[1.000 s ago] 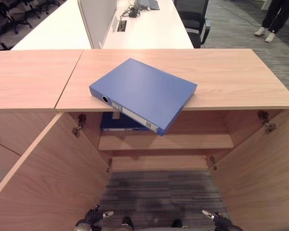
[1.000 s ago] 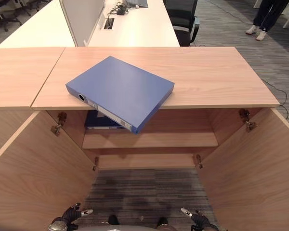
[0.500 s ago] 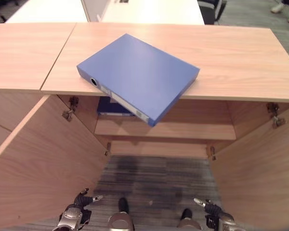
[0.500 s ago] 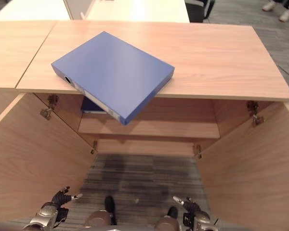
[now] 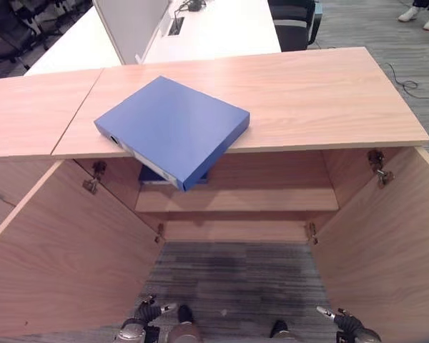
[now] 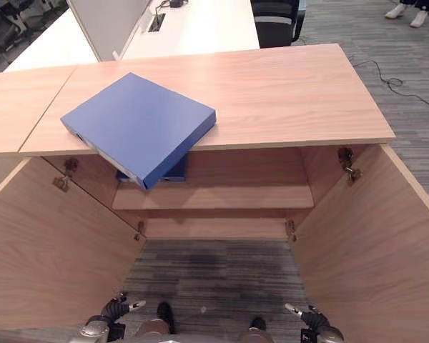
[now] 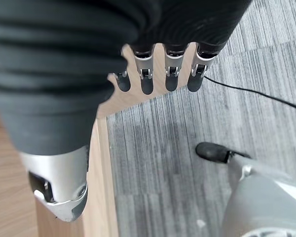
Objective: Put the empty folder in the office cabinet
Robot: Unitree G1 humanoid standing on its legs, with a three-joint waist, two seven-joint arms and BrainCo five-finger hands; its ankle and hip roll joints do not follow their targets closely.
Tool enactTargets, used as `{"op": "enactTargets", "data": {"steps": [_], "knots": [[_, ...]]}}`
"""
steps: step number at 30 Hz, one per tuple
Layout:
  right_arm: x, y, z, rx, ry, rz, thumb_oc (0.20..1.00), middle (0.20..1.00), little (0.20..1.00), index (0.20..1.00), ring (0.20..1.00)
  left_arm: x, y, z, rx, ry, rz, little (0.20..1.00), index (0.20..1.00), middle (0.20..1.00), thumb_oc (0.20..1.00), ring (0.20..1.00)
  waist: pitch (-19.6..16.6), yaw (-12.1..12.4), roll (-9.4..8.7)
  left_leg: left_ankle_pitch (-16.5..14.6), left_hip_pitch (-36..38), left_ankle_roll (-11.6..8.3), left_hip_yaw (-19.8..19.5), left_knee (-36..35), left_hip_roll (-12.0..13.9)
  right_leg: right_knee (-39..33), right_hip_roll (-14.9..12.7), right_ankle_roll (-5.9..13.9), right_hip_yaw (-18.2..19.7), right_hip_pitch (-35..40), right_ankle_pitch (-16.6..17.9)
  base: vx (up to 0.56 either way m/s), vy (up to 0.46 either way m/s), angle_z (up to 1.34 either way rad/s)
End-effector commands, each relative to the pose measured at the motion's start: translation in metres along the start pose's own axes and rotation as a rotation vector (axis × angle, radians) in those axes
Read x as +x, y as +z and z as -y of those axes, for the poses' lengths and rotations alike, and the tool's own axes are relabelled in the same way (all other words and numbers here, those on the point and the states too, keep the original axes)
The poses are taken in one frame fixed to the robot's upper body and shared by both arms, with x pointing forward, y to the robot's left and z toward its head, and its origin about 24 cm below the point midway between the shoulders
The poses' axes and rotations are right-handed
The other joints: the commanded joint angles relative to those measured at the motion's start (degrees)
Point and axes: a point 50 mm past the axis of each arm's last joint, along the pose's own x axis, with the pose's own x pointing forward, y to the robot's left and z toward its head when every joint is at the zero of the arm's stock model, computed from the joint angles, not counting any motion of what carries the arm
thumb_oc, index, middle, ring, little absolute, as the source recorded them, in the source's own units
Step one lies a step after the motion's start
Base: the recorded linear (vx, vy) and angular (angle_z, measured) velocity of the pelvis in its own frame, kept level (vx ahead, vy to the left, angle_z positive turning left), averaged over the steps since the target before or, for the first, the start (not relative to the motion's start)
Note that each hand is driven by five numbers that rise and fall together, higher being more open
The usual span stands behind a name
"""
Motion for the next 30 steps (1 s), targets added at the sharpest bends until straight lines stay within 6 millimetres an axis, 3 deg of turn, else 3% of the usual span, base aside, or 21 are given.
{"op": "enactTargets", "data": {"steps": [1,7,17,19,21,22,26,30], "knots": [[0.004,0.013,-0.015,0.053,0.022,0.032,1.0,1.0,1.0,1.0,1.0,0.005,0.024,-0.015,0.051,0.028,0.068,1.0,1.0,1.0,1.0,1.0,1.52,1.22,-1.8,-8.65,0.16,1.95,-1.45,6.31,-2.63,2.1,-3.0,2.82,-0.18,-0.77,-0.82,0.05,0.06,0.0],[0.003,0.009,-0.022,0.044,0.04,0.02,1.0,1.0,1.0,1.0,1.0,0.005,0.036,-0.02,0.037,0.045,0.124,1.0,1.0,1.0,1.0,1.0,0.7,1.61,-1.72,-8.25,2.0,2.55,-0.98,2.48,-3.66,1.8,-3.95,3.85,-0.38,-1.1,0.57,0.0,0.053,0.01],[0.003,0.004,-0.028,0.055,0.044,0.015,1.0,1.0,1.0,1.0,1.0,-0.005,0.09,-0.046,0.108,0.183,0.376,1.0,1.0,1.0,1.0,1.0,0.46,3.17,-2.68,-8.47,3.81,3.04,-1.57,0.76,-4.47,1.87,-4.71,4.62,-1.02,-0.15,1.1,0.0,0.013,0.02],[0.002,0.006,-0.033,0.049,0.021,0.05,1.0,1.0,1.0,1.0,1.0,-0.029,0.132,-0.067,0.263,0.38,0.611,1.0,1.0,1.0,1.0,1.0,0.58,4.09,-3.44,-8.35,3.8,2.96,-1.97,0.45,-4.32,1.86,-4.73,4.87,-1.46,0.09,1.22,-0.02,-0.037,0.08],[0.002,0.005,-0.035,0.047,0.015,0.056,1.0,1.0,1.0,1.0,1.0,-0.036,0.14,-0.072,0.32,0.439,0.665,1.0,1.0,1.0,1.0,1.0,0.55,4.29,-3.66,-8.36,3.8,2.93,-2.03,0.39,-4.28,1.81,-4.69,4.95,-1.58,0.12,1.24,-0.02,-0.036,0.06],[0.0,-0.002,-0.035,0.037,0.006,0.053,1.0,1.0,1.0,1.0,1.0,-0.052,0.15,-0.085,0.423,0.583,0.769,1.0,1.0,1.0,1.0,1.0,0.51,4.72,-4.13,-8.7,4.05,2.64,-2.02,0.24,-4.1,1.51,-4.52,5.24,-1.71,0.51,1.11,-0.02,-0.022,0.06],[-0.002,-0.013,-0.035,0.028,0.012,0.025,1.0,1.0,1.0,1.0,1.0,-0.069,0.164,-0.099,0.488,0.745,0.867,1.0,1.0,1.0,1.0,1.0,0.12,4.81,-4.56,-8.52,4.02,2.5,-1.81,-0.02,-4.05,1.13,-4.53,5.4,-1.87,0.39,1.43,-0.01,-0.01,0.04],[-0.002,-0.015,-0.041,0.025,0.031,0.013,1.0,1.0,1.0,1.0,1.0,-0.103,0.198,-0.115,0.722,0.951,1.047,1.0,1.0,1.0,1.0,1.0,-0.38,5.09,-4.46,-8.58,4.59,2.19,-1.51,-0.18,-3.78,0.92,-4.37,5.48,-1.83,0.74,1.32,0.0,0.0,0.0]]}}
